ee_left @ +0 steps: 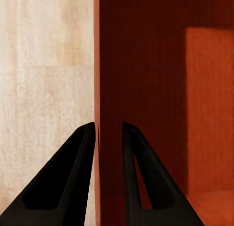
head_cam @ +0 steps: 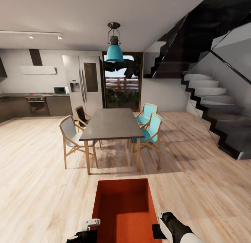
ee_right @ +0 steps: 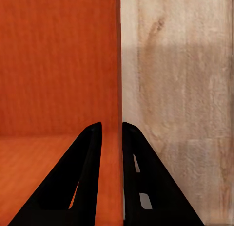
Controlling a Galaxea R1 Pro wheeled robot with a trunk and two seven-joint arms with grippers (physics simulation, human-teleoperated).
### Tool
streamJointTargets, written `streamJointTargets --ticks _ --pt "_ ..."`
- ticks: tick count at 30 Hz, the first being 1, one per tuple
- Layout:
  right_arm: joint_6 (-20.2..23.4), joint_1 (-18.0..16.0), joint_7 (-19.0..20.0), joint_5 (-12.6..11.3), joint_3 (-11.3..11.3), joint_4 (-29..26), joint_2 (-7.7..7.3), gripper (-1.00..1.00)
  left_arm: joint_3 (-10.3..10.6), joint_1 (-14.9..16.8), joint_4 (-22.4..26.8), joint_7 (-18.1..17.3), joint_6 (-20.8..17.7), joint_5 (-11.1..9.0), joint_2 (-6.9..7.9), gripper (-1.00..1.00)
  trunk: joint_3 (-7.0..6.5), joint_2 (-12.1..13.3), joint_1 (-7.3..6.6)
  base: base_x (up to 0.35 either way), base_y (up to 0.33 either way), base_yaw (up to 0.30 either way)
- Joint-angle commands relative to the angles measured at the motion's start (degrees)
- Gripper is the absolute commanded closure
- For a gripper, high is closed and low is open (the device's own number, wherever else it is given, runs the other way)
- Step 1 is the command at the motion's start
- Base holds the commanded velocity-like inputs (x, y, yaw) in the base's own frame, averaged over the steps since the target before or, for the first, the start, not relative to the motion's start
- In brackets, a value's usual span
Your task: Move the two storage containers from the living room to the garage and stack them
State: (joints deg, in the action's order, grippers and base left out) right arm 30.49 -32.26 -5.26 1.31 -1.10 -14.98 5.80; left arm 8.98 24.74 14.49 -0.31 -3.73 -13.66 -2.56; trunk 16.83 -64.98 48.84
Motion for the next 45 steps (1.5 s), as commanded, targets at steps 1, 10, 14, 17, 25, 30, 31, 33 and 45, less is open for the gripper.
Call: streamJointTargets --ticks 1,10,14,17,25,30,31,33,45 --pt "0.80 0.00 -0.19 -1.39 1.28 0.12 -0.86 1.00 0.95 0.05 0.36 0.22 0.74 -0.93 0.10 1.00 0.05 -0.05 0.00 0.000 0.000 -0.285" --pt "0.80 0.00 -0.19 -1.39 1.28 0.12 -0.84 1.00 0.95 0.05 0.36 0.22 0.74 -0.93 0.10 1.00 -0.14 -0.05 0.00 0.000 0.000 -0.285" --pt "0.80 0.00 -0.19 -1.39 1.28 0.12 -0.81 1.00 0.95 0.05 0.36 0.22 0.74 -0.93 0.11 1.00 -0.23 -0.05 0.00 0.000 0.000 -0.285" --pt "0.80 0.00 -0.19 -1.39 1.28 0.12 -0.85 1.00 0.95 0.05 0.36 0.22 0.74 -0.93 0.11 1.00 -0.29 -0.05 0.00 0.000 0.000 -0.285" --pt "0.80 0.00 -0.19 -1.39 1.28 0.12 -0.87 1.00 0.95 0.05 0.36 0.22 0.74 -0.93 0.13 1.00 -0.46 -0.05 0.00 0.000 0.000 -0.285" --pt "0.80 0.00 -0.19 -1.39 1.28 0.12 -0.88 1.00 0.95 0.05 0.36 0.22 0.76 -0.93 0.11 1.00 -0.57 -0.05 0.00 0.000 0.000 -0.285" --pt "0.80 0.00 -0.19 -1.39 1.28 0.11 -0.88 1.00 0.97 0.05 0.36 0.22 0.77 -0.93 0.11 1.00 -0.59 -0.05 0.00 0.000 0.000 -0.285" --pt "0.80 0.00 -0.19 -1.39 1.28 0.07 -0.88 1.00 0.96 0.05 0.36 0.22 0.80 -0.93 0.11 1.00 -0.63 -0.05 0.00 0.000 0.000 -0.285" --pt "0.80 0.00 -0.19 -1.39 1.28 0.04 -0.88 1.00 1.04 0.05 0.35 0.22 0.83 -0.86 0.10 1.00 -0.88 -0.05 0.00 0.000 0.000 -0.285"
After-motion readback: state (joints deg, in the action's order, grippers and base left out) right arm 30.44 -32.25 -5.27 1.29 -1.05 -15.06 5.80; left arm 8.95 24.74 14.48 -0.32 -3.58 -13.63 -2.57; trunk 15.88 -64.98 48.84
